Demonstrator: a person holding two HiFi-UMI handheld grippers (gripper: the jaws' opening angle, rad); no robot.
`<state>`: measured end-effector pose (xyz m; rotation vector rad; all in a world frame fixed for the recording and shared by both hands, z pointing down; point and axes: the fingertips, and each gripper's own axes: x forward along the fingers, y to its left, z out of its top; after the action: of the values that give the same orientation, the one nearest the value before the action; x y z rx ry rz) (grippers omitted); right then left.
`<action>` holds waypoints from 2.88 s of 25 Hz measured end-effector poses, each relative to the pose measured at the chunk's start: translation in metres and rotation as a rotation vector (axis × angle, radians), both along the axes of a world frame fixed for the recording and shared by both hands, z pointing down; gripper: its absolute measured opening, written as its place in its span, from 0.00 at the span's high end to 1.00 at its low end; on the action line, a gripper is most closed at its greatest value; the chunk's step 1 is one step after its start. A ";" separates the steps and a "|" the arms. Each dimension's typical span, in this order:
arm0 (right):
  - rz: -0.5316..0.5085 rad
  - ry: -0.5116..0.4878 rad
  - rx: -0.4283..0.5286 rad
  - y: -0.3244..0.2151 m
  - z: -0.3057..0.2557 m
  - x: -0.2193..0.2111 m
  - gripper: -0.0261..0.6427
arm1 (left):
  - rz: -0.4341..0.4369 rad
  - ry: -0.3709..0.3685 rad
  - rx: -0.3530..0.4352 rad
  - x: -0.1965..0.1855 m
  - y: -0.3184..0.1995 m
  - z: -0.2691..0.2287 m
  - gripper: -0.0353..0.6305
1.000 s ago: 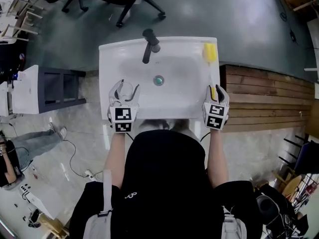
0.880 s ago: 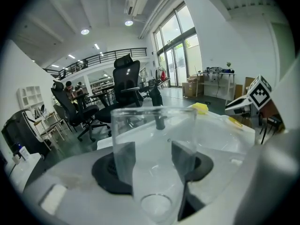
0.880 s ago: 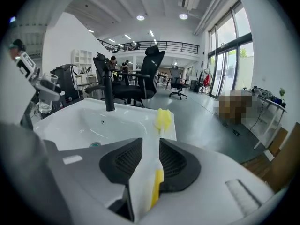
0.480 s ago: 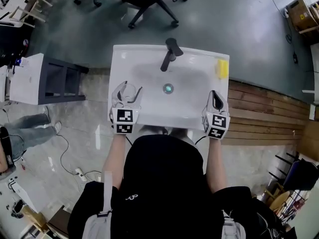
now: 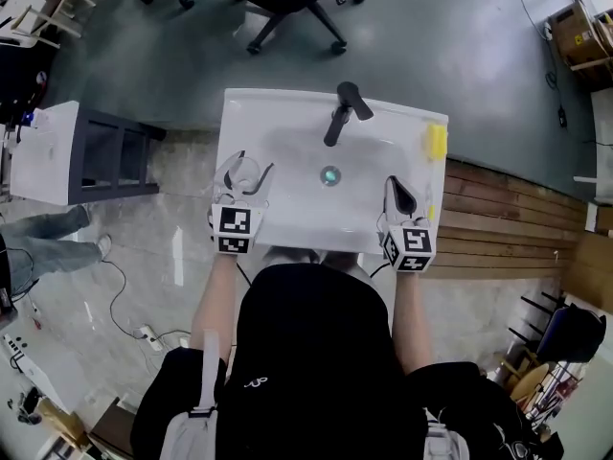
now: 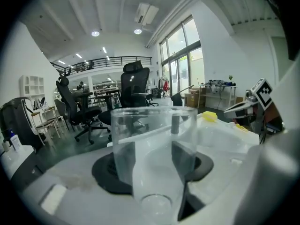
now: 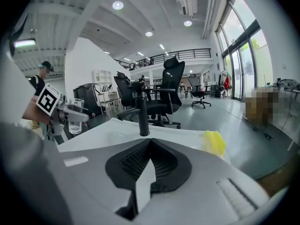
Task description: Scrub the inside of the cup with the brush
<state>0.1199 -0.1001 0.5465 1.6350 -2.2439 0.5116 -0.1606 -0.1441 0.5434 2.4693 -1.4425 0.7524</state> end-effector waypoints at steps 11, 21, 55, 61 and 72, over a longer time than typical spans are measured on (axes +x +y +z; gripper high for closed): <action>-0.002 0.034 -0.032 -0.004 0.003 -0.042 0.96 | 0.083 0.063 0.060 -0.025 -0.045 0.009 0.54; 0.046 0.025 -0.034 -0.007 -0.003 -0.059 0.96 | 0.136 0.100 0.094 -0.029 -0.075 0.011 0.54; 0.091 0.107 -0.063 -0.007 -0.011 -0.074 0.96 | 0.195 0.192 0.174 -0.009 -0.157 0.041 0.54; 0.080 0.116 -0.060 -0.009 -0.012 -0.080 0.96 | 0.216 0.204 0.185 -0.008 -0.157 0.039 0.54; 0.060 0.143 -0.060 -0.003 -0.013 -0.085 0.96 | 0.230 0.183 0.168 -0.015 -0.150 0.046 0.54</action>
<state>0.0353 -0.1035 0.5335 1.6579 -2.0637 0.4566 -0.1751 -0.2941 0.5894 2.7822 -1.2167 0.4414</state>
